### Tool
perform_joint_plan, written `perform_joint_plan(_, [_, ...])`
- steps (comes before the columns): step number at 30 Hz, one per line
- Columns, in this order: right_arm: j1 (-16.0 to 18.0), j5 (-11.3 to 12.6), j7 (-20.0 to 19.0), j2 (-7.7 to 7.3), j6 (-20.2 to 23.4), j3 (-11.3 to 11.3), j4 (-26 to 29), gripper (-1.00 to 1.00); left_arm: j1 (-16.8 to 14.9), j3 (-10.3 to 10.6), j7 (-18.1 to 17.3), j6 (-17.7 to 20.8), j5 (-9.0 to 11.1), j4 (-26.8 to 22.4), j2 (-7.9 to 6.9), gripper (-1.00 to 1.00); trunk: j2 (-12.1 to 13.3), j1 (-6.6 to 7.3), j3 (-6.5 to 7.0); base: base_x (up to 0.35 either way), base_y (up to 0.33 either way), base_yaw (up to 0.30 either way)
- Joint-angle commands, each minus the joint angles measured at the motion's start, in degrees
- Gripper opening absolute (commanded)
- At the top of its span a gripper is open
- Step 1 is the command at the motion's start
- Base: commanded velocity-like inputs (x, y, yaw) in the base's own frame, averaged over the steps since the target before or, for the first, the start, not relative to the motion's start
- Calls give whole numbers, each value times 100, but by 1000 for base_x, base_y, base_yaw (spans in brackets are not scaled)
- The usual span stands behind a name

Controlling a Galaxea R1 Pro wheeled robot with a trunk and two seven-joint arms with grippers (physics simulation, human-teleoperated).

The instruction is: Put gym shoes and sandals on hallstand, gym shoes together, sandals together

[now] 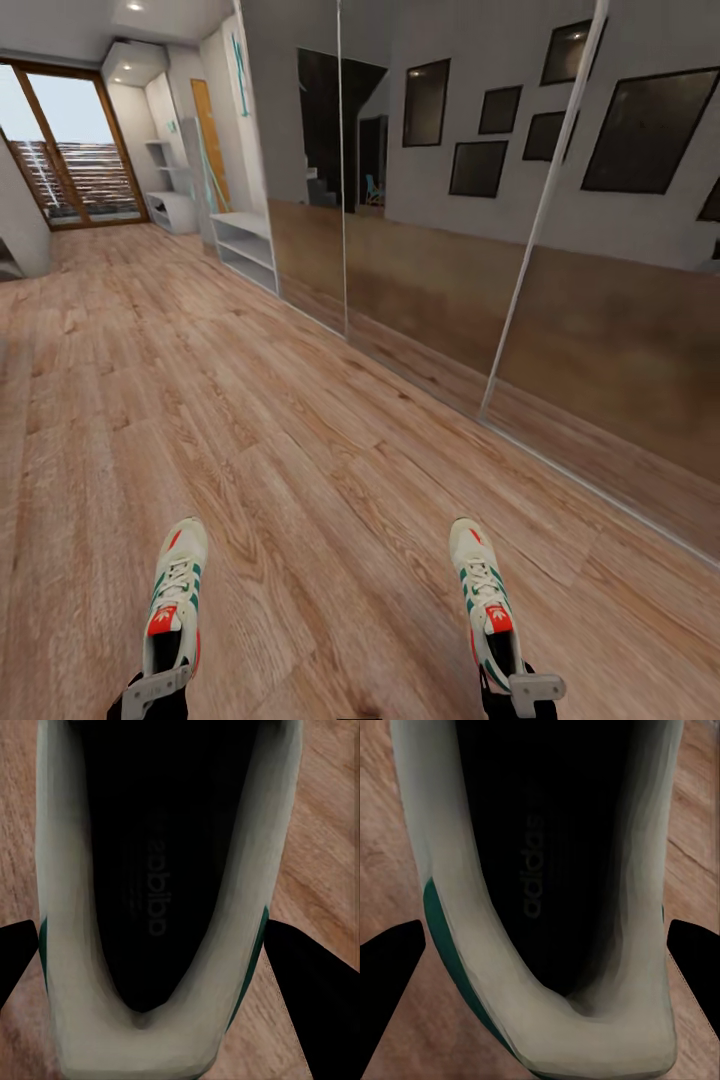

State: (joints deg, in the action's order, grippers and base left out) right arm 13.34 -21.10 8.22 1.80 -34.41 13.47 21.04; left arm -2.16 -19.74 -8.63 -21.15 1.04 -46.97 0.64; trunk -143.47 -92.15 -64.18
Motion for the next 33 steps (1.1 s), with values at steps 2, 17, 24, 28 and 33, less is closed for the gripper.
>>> perform_joint_plan(2, [5, -61, 31, 4, -14, 28, -6, -100, -4, -30, -60, -10, 11, 3, 7, -100, 1, 6, 59, 0, 0, 0])
perform_joint_plan(17, [3, -56, 31, 4, -14, 30, -91, -100, -4, -22, -60, -8, 19, 11, 8, -100, 13, 29, 393, 0, 0, 0])
perform_joint_plan(24, [3, -55, 31, 4, -14, 28, -91, -100, -4, -21, -60, -6, 20, 10, 12, -100, 16, 34, 500, 0, 0, 0])
perform_joint_plan(28, [2, -57, 31, 4, -14, 27, -91, -100, -4, -21, -60, -7, 20, 12, 10, -100, 16, 34, 536, 0, 0, 0])
perform_joint_plan(33, [7, -59, 31, 4, -14, 27, -91, -100, -5, -21, -60, -6, 20, 26, 10, -100, 20, 42, 647, 0, 0, 0])
